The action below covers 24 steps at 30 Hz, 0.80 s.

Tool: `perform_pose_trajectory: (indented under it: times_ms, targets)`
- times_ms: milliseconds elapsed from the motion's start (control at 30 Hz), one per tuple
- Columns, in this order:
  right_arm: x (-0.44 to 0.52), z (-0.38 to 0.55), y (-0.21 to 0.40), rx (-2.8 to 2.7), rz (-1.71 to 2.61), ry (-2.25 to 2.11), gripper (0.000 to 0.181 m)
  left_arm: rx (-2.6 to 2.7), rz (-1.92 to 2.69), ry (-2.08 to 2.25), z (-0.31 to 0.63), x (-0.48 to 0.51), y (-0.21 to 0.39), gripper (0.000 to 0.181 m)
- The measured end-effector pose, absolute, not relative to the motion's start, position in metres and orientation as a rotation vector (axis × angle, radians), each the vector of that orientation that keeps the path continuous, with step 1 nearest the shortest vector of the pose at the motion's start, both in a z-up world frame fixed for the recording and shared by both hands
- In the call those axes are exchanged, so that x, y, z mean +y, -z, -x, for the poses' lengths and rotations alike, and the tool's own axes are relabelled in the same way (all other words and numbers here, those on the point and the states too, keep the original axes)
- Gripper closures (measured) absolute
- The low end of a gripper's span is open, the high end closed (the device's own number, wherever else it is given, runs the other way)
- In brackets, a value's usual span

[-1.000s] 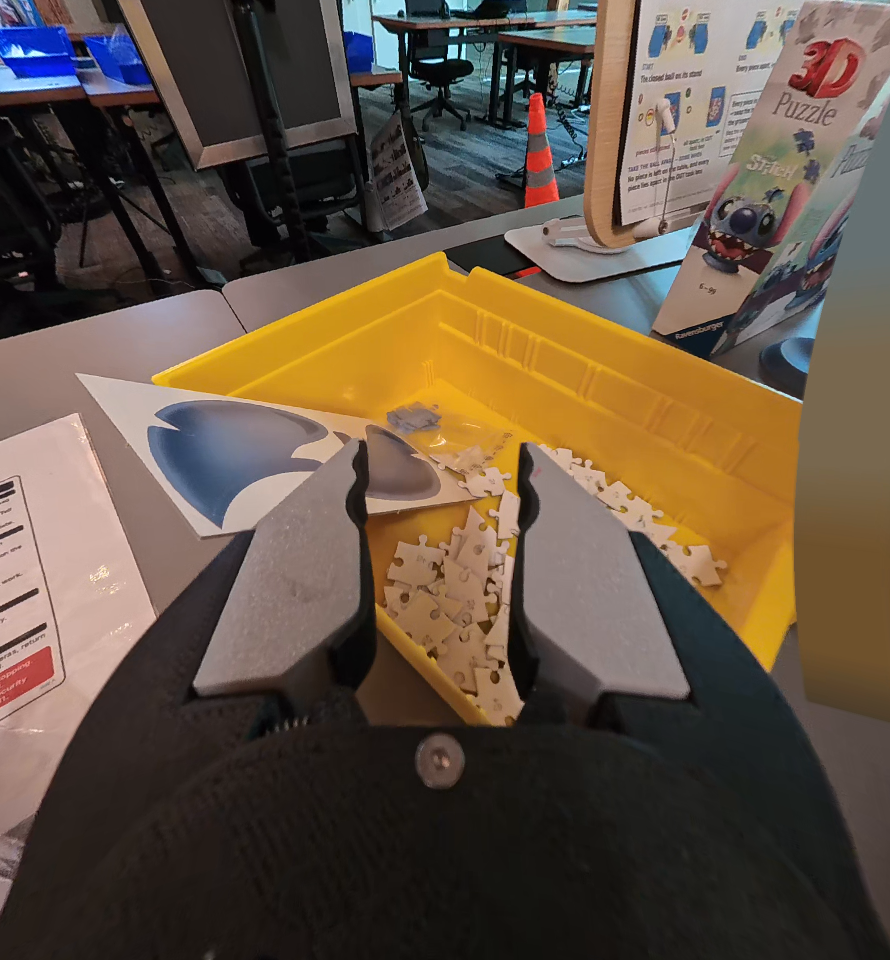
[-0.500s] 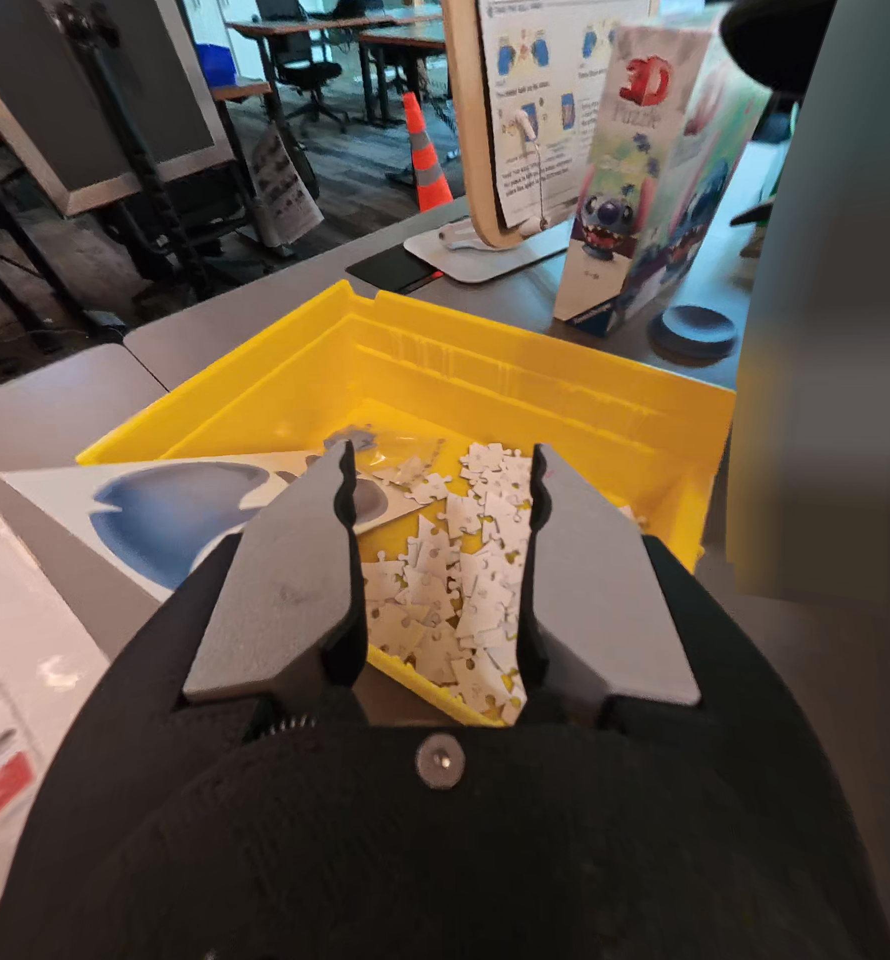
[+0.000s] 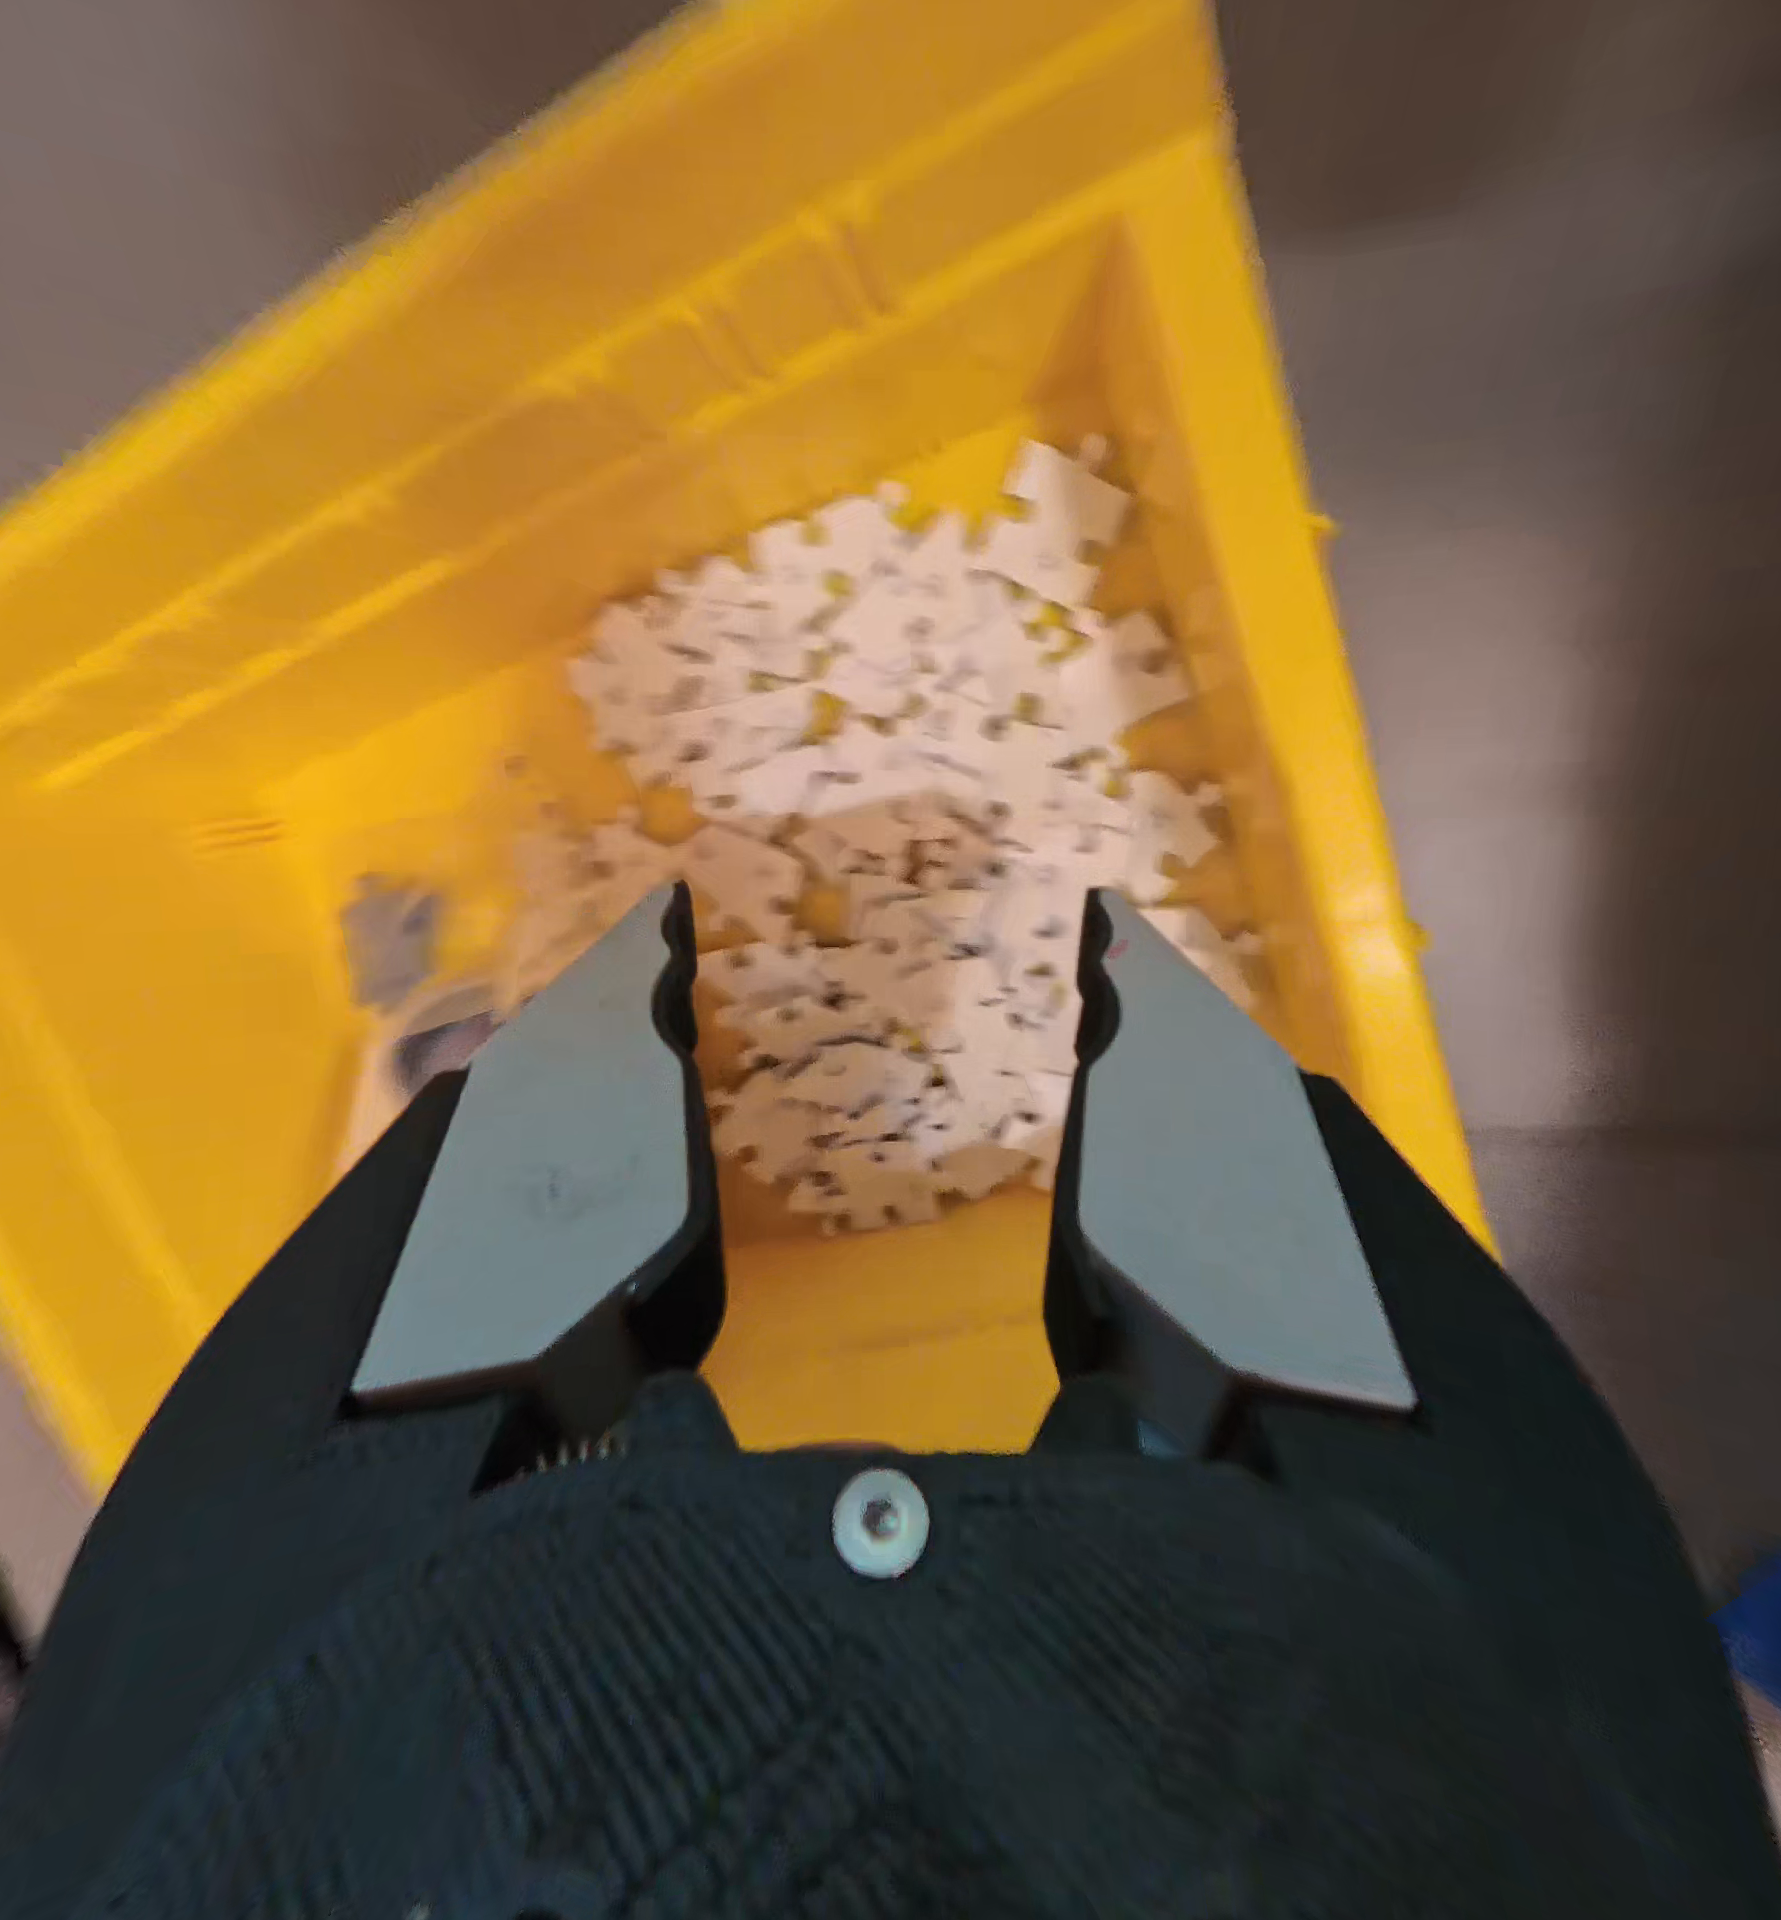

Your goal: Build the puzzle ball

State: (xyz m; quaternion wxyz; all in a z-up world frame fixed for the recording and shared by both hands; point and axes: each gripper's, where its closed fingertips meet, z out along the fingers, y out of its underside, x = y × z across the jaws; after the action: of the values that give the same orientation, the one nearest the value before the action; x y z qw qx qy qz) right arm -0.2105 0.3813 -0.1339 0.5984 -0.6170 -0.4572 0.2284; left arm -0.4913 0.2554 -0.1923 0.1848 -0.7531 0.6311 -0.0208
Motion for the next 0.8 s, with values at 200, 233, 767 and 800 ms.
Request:
perform_pose_trajectory:
  times_ms: [200,233,767,800]
  targets:
    - [0.382,0.214,0.139,-1.074,1.442,-0.537,0.154,1.961,2.207,-0.015,0.507,0.245,0.23,0.118]
    - [0.383,0.214,0.141,-1.075,1.446,-0.535,0.154,2.02,2.229,-0.084,0.513,0.244,0.238,0.114]
    - [0.39,0.208,0.14,-1.037,1.463,-0.543,0.155,2.179,2.223,-0.033,0.521,0.232,0.216,0.112]
    - [0.39,0.209,0.14,-1.039,1.461,-0.542,0.155,2.25,2.218,-0.077,0.526,0.225,0.221,0.109]
